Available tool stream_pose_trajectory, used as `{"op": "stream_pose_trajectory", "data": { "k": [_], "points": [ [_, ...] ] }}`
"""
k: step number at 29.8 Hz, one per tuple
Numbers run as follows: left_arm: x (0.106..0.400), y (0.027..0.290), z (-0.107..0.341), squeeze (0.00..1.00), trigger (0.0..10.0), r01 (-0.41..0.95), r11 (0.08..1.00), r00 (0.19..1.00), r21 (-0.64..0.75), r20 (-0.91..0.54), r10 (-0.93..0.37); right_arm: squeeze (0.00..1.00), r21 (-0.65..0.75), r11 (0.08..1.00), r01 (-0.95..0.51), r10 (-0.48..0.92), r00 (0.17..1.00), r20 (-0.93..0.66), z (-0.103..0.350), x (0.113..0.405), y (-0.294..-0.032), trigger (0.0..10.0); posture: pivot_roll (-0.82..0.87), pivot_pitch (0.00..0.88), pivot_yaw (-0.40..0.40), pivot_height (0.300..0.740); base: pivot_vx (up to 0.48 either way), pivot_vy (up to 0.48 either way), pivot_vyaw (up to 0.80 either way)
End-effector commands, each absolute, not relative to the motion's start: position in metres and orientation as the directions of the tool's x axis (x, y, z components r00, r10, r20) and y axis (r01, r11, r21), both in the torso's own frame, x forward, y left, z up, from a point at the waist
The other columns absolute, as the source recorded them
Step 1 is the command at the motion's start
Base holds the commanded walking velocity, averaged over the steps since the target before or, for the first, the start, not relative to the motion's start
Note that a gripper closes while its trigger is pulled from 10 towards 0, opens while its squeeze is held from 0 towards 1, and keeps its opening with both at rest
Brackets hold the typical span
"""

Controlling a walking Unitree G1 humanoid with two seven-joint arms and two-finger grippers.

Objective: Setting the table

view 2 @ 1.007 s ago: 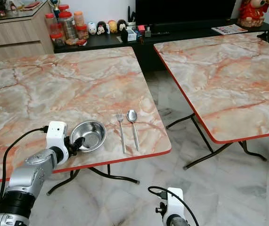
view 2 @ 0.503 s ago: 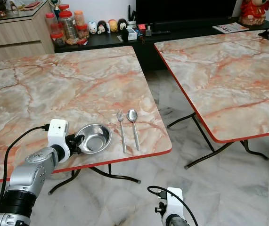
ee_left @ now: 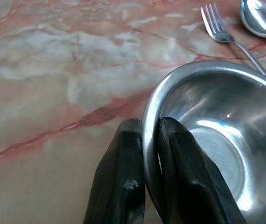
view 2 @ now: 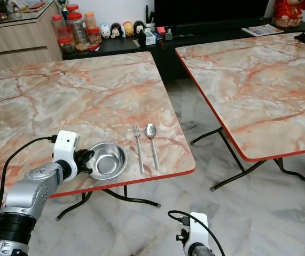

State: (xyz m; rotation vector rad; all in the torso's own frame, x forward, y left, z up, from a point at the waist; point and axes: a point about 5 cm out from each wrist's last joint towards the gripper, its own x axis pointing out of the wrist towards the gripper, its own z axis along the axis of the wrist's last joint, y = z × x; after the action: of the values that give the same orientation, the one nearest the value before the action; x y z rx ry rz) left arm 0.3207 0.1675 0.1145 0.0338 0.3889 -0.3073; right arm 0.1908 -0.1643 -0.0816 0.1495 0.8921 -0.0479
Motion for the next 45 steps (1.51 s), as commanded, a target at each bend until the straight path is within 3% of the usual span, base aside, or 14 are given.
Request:
{"op": "stream_pose_trajectory", "data": {
  "k": [1, 7, 9, 12, 14, 15, 16, 17, 29, 45],
  "points": [
    [0.321, 0.168, 0.116, 0.0, 0.0, 0.308, 0.951, 0.876, -0.003, -0.39, -0.284, 0.0, 0.119, 0.986, 0.112, 0.022, 0.632, -0.775, -0.08, 0.194, -0.162, 10.0, 0.09, 0.0, 0.067, 0.74, 0.0, 0.0, 0.0],
    [0.326, 0.173, 0.119, 0.0, 0.0, 0.218, 0.968, 0.917, -0.121, -0.314, -0.246, 0.0, 0.123, 0.986, 0.11, 0.026, 0.632, -0.775, -0.08, 0.194, -0.161, 10.0, 0.09, 0.0, 0.066, 0.74, 0.0, 0.0, 0.0],
    [0.327, 0.172, 0.124, 0.0, 0.0, 0.18, 0.95, 0.941, -0.253, -0.236, -0.241, 0.0, 0.122, 0.987, 0.109, 0.025, 0.632, -0.775, -0.08, 0.195, -0.162, 10.0, 0.09, 0.0, 0.062, 0.74, 0.0, 0.0, 0.0],
    [0.327, 0.172, 0.124, 0.0, 0.0, 0.179, 0.948, 0.943, -0.264, -0.23, -0.242, 0.0, 0.121, 0.987, 0.11, 0.025, 0.632, -0.775, -0.08, 0.194, -0.162, 10.0, 0.09, 0.0, 0.062, 0.74, 0.0, 0.0, 0.0],
    [0.326, 0.177, 0.121, 0.0, 0.0, 0.11, 0.908, 0.962, -0.405, -0.185, -0.199, 0.0, 0.118, 0.987, 0.107, 0.025, 0.632, -0.775, -0.08, 0.195, -0.164, 10.0, 0.09, 0.0, 0.051, 0.74, 0.0, 0.0, 0.0],
    [0.326, 0.177, 0.121, 0.0, 0.0, 0.11, 0.908, 0.962, -0.405, -0.185, -0.199, 0.0, 0.118, 0.987, 0.107, 0.025, 0.632, -0.775, -0.08, 0.195, -0.164, 10.0, 0.09, 0.0, 0.051, 0.74, 0.0, 0.0, 0.0],
    [0.325, 0.181, 0.12, 0.0, 3.8, 0.064, 0.869, 0.976, -0.49, -0.149, -0.156, 0.0, 0.117, 0.988, 0.103, 0.025, 0.632, -0.775, -0.079, 0.196, -0.165, 10.0, 0.09, 0.0, 0.046, 0.74, 0.0, 0.0, 0.0],
    [0.324, 0.182, 0.12, 0.0, 10.0, 0.051, 0.857, 0.981, -0.513, -0.134, -0.138, 0.0, 0.117, 0.988, 0.1, 0.027, 0.633, -0.774, -0.079, 0.196, -0.165, 10.0, 0.09, 0.0, 0.044, 0.74, 0.0, 0.0, 0.0],
    [0.324, 0.189, 0.115, 0.0, 10.0, -0.072, 0.736, 0.997, -0.673, -0.055, 0.047, 0.0, 0.115, 0.99, 0.076, 0.04, 0.643, -0.765, -0.075, 0.204, -0.167, 10.0, 0.09, 0.0, 0.018, 0.74, 0.0, 0.0, 0.0],
    [0.335, 0.186, 0.135, 0.0, 10.0, -0.134, 0.723, 0.979, -0.678, 0.021, 0.201, 0.0, 0.118, 0.99, 0.074, 0.04, 0.657, -0.753, -0.073, 0.208, -0.168, 10.0, 0.09, 0.0, 0.009, 0.74, 0.0, -0.073, 0.0]
  ]
}}
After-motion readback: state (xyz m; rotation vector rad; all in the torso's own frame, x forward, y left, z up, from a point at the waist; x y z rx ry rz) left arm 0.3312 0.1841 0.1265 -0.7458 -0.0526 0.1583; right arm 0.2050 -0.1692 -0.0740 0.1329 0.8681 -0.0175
